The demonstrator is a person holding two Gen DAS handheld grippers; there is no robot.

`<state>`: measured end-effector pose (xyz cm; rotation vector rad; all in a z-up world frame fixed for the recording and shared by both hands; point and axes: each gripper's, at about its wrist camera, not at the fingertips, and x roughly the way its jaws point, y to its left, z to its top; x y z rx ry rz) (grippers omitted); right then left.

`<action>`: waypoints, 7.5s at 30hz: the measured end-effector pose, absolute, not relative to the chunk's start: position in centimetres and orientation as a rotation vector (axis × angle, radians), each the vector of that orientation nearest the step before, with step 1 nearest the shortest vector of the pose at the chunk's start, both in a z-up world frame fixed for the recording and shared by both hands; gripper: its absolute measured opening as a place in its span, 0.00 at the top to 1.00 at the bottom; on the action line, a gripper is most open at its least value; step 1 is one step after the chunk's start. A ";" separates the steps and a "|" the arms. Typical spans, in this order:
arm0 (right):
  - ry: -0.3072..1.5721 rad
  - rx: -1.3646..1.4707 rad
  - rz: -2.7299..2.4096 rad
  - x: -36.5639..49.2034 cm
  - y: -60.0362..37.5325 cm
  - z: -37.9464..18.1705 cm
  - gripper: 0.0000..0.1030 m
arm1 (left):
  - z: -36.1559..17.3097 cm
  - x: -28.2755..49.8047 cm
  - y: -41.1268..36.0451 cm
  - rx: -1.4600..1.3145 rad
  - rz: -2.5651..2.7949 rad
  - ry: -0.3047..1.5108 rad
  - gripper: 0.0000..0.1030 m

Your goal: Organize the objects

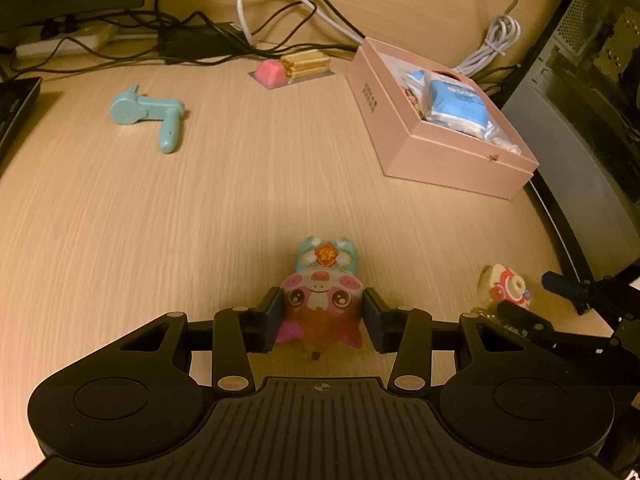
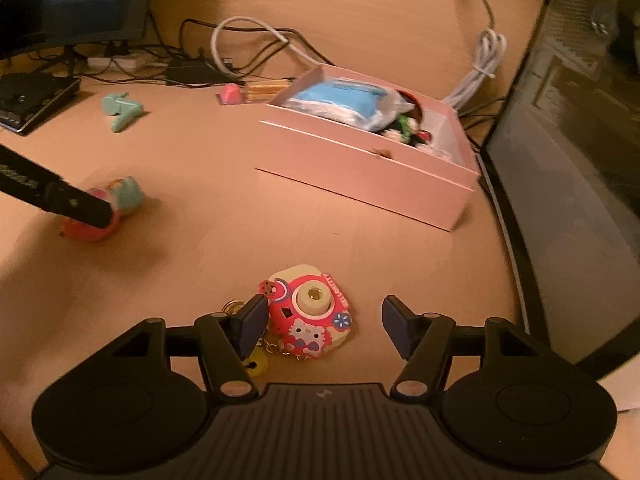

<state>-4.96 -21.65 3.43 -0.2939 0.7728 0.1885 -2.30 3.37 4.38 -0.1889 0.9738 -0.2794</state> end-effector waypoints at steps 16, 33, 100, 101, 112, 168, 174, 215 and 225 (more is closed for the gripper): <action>0.777 -0.162 0.219 -2.6 -20.0 3.7 0.62 | 4.4 -2.4 3.4 -0.186 -0.278 0.973 0.54; 0.689 -0.104 0.170 -6.4 -25.5 10.4 0.63 | 10.1 0.3 0.4 -0.228 -0.483 0.901 0.59; 0.571 0.167 0.013 8.6 -29.4 19.9 0.45 | 8.2 2.7 9.7 -0.474 -0.281 0.806 0.57; 0.573 0.165 0.015 8.3 -29.6 19.7 0.44 | 7.6 2.6 9.5 -0.434 -0.268 0.827 0.57; 0.737 0.035 0.051 6.3 -27.7 13.1 0.46 | 7.7 4.4 6.7 -0.344 -0.356 0.841 0.57; 0.840 -0.053 0.106 -2.3 -22.6 6.6 0.31 | 4.0 25.8 -2.3 0.265 -0.323 0.853 0.55; 0.850 -0.042 0.074 -3.2 -23.3 6.4 0.31 | 3.4 25.7 -2.2 0.228 -0.307 0.869 0.60; 0.808 -0.199 0.557 12.8 4.4 2.5 0.23 | 4.3 -4.4 21.8 -0.337 0.015 0.951 0.62; 0.807 -0.237 0.577 11.0 3.8 2.3 0.74 | 3.9 -2.8 21.9 -0.270 -0.026 0.936 0.62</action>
